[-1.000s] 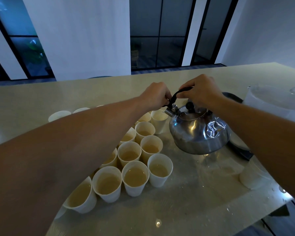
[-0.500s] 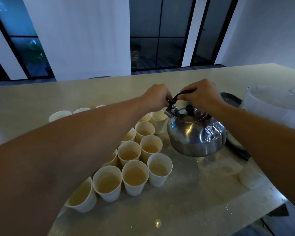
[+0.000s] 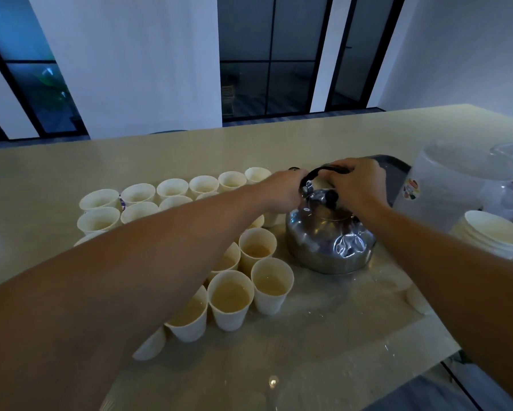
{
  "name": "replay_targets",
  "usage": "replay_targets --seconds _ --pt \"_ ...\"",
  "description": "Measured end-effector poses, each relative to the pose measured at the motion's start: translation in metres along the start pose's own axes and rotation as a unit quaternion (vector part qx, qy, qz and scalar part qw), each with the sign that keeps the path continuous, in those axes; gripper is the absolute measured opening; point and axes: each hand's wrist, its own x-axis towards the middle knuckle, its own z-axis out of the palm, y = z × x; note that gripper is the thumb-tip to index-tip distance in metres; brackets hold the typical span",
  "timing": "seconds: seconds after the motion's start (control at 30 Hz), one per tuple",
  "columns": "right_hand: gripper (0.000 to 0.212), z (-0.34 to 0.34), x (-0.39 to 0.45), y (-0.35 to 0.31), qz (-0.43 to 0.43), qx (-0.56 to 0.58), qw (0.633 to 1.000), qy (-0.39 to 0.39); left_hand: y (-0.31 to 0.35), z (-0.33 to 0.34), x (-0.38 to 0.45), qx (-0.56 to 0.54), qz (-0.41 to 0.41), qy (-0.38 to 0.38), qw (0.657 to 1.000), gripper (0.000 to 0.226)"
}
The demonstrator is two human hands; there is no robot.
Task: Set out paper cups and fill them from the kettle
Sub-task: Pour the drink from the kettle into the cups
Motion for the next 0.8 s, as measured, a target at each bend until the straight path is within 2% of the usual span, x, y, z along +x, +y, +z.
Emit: replay_targets --seconds 0.1,0.27,0.47,0.57,0.67,0.8 --pt "0.016 0.000 -0.010 0.012 0.028 0.004 0.999 0.045 0.015 0.017 -0.008 -0.011 0.000 -0.056 0.998 0.075" --pt "0.012 -0.001 -0.017 0.023 0.040 0.014 0.998 0.050 0.034 0.043 -0.020 0.034 0.014 -0.099 0.994 0.046" --pt "0.014 -0.007 -0.021 0.039 0.054 0.020 0.996 0.062 0.032 0.062 -0.015 0.070 0.023 -0.102 0.992 0.055" --pt "0.007 -0.009 -0.024 0.044 0.070 0.018 0.995 0.072 0.032 0.066 -0.010 0.100 0.020 -0.118 0.988 0.058" --pt "0.004 -0.011 -0.022 0.046 0.067 -0.005 0.996 0.064 0.034 0.065 -0.006 0.125 0.025 -0.128 0.984 0.054" --pt "0.022 -0.020 -0.012 0.045 0.055 -0.107 0.993 -0.009 0.040 0.063 0.001 0.157 0.025 -0.133 0.978 0.046"
